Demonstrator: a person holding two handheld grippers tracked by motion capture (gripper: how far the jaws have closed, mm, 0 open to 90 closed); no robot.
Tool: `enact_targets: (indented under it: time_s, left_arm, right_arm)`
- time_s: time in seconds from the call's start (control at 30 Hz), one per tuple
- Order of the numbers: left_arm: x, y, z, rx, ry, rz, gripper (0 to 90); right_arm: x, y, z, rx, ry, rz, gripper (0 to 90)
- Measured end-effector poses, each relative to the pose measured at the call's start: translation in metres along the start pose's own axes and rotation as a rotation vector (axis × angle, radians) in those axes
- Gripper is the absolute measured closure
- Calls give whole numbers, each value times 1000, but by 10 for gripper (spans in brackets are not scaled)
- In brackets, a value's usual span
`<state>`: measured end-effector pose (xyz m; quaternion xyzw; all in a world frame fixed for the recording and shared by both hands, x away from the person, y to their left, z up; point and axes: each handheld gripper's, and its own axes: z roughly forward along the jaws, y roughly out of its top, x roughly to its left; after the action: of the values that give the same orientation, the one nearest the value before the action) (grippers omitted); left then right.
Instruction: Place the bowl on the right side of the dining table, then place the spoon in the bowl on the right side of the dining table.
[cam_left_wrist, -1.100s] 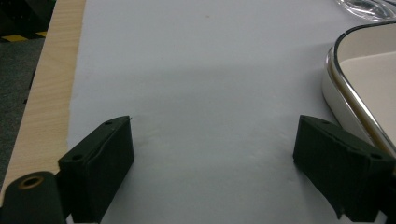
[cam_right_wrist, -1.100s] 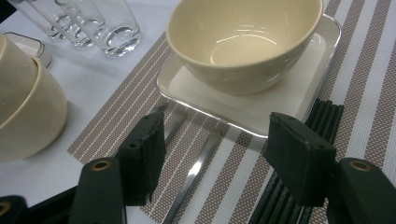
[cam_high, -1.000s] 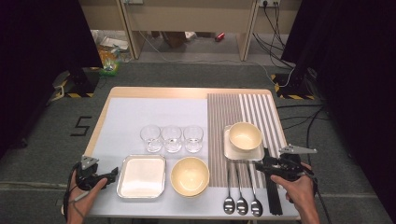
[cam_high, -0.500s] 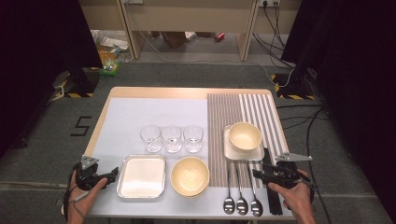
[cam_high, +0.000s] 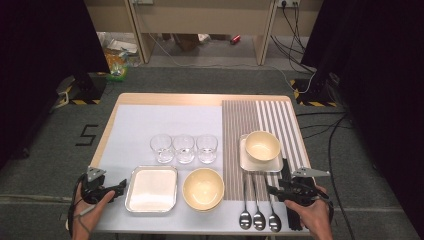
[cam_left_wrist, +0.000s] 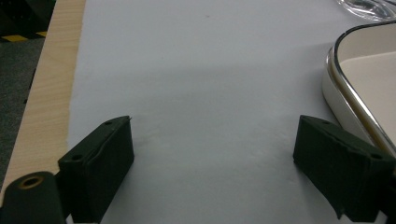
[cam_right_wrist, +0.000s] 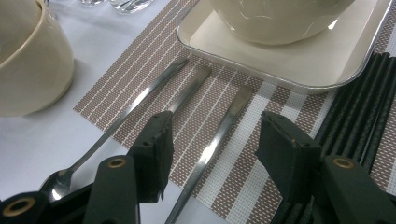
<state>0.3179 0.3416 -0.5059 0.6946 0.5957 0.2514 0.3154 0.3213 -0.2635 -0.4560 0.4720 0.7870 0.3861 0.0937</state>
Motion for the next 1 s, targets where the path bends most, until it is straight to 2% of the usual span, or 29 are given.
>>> enact_targets:
  time_s: [0.17,0.43,0.63,0.77,0.83,0.93,1.0]
  left_arm:
    - [0,0,0,-1,-1,-2,111]
    - [0,0,0,-3,3,0,111]
    - [0,0,0,-2,3,0,111]
    - [0,0,0,-3,3,0,111]
    - [0,0,0,-3,3,0,111]
    - [0,0,0,-3,3,0,111]
    - [0,0,0,-3,3,0,111]
  right_arm:
    - [2,1,-1,0,1,-4,464]
    - [6,-1,2,29,3,-9,498]
    - [12,-2,7,74,-16,-17,530]
    - [17,-2,11,101,-11,-21,556]
    - [17,-2,11,103,-18,-33,558]
    - [21,-2,14,144,-45,-46,588]
    - [21,-3,14,146,-51,-49,592]
